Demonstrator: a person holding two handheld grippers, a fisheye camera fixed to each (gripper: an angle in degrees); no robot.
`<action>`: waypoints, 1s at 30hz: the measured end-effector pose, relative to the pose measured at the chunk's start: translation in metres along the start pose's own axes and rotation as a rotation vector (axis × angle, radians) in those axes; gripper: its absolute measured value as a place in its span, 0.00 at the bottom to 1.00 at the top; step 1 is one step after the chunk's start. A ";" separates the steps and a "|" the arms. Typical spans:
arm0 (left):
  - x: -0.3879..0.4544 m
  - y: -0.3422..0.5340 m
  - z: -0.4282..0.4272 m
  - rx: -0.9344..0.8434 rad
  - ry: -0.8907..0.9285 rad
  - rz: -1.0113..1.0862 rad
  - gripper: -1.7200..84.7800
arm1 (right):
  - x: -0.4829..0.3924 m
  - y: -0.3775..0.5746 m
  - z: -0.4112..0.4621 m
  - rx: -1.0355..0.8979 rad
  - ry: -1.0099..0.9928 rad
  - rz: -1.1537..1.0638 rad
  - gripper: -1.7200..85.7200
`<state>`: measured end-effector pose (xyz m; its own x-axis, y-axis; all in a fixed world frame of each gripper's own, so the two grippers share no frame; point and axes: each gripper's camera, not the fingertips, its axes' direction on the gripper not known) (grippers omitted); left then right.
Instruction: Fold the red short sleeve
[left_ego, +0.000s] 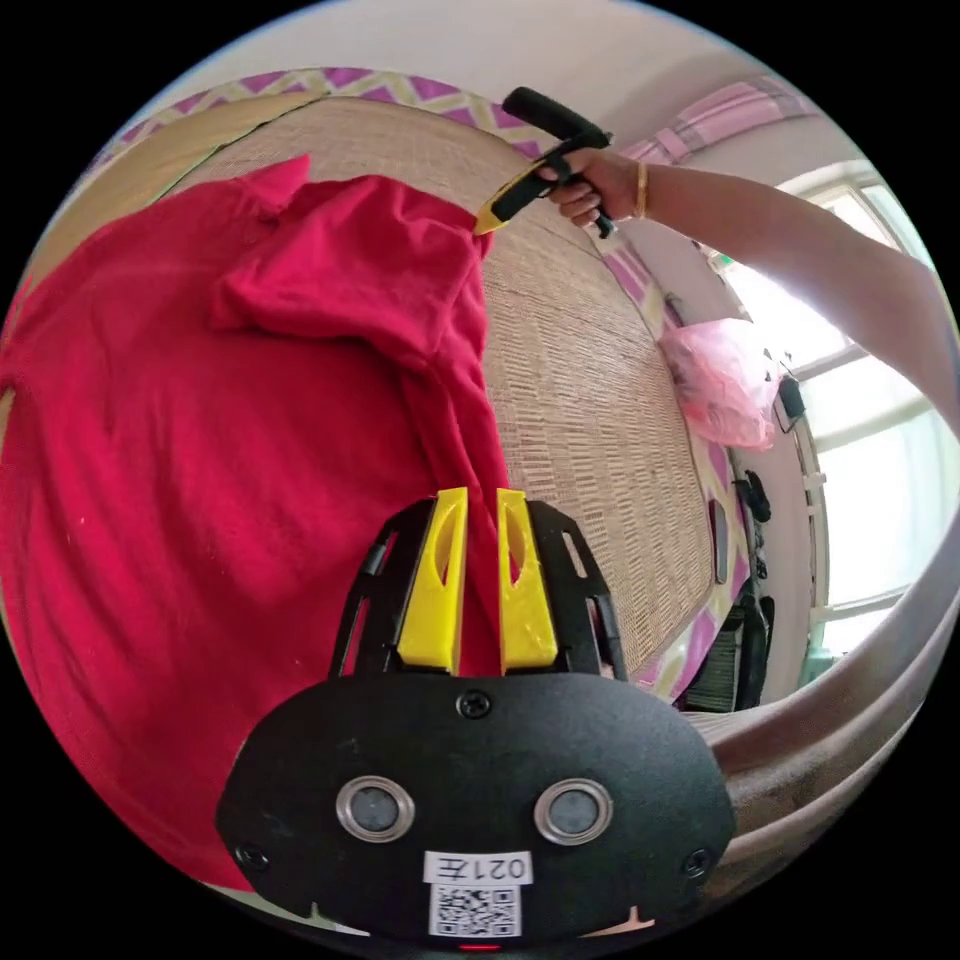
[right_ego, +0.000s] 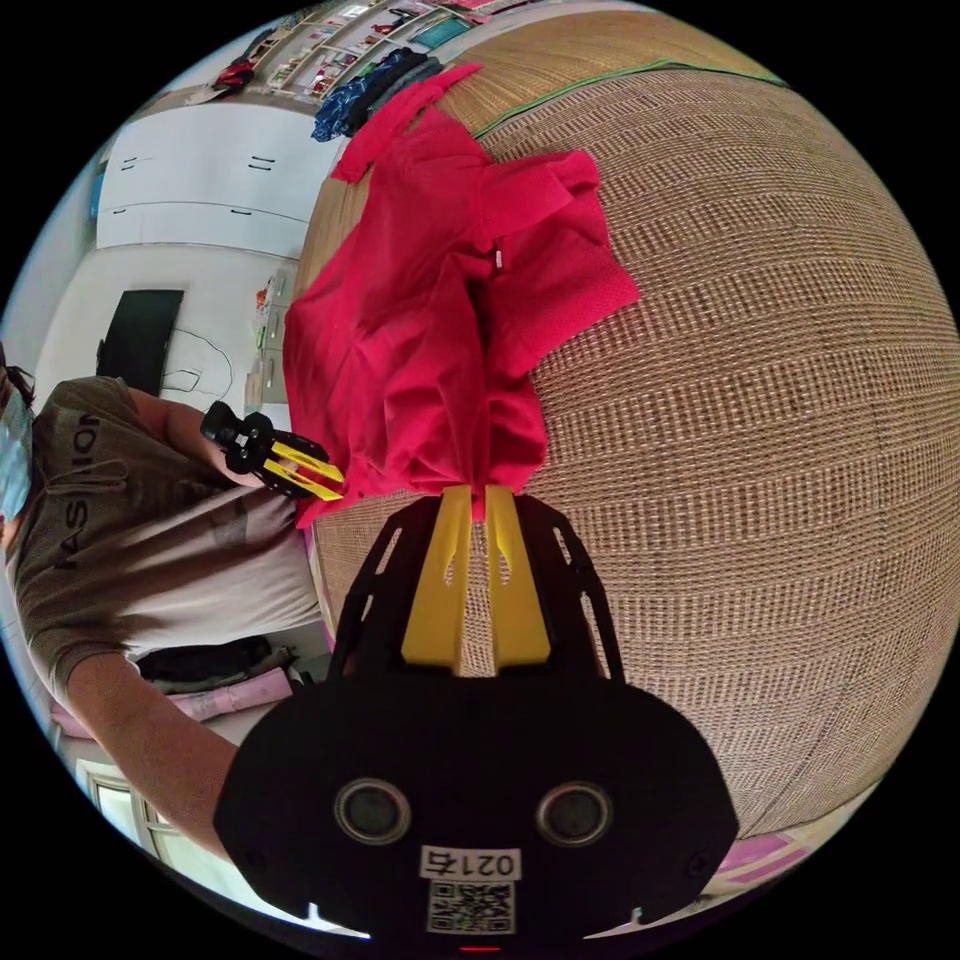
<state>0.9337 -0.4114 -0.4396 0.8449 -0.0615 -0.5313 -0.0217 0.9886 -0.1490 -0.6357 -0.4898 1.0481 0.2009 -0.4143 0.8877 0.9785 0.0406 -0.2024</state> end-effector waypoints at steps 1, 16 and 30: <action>0.003 -0.001 -0.001 -0.001 0.001 0.009 0.02 | 0.000 0.000 -0.001 0.002 0.003 0.003 0.02; -0.064 0.024 0.062 -0.043 0.604 -0.231 0.01 | 0.010 0.037 -0.012 -0.081 -0.073 0.048 0.02; -0.088 0.050 0.117 -0.052 0.647 -0.193 0.03 | 0.009 0.134 -0.027 -0.083 -0.063 0.216 0.11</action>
<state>0.9206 -0.3407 -0.3028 0.3469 -0.3222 -0.8808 0.0582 0.9447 -0.3226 -0.5038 -0.5124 1.0180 0.4101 -0.3465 0.8437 0.9057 0.0460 -0.4214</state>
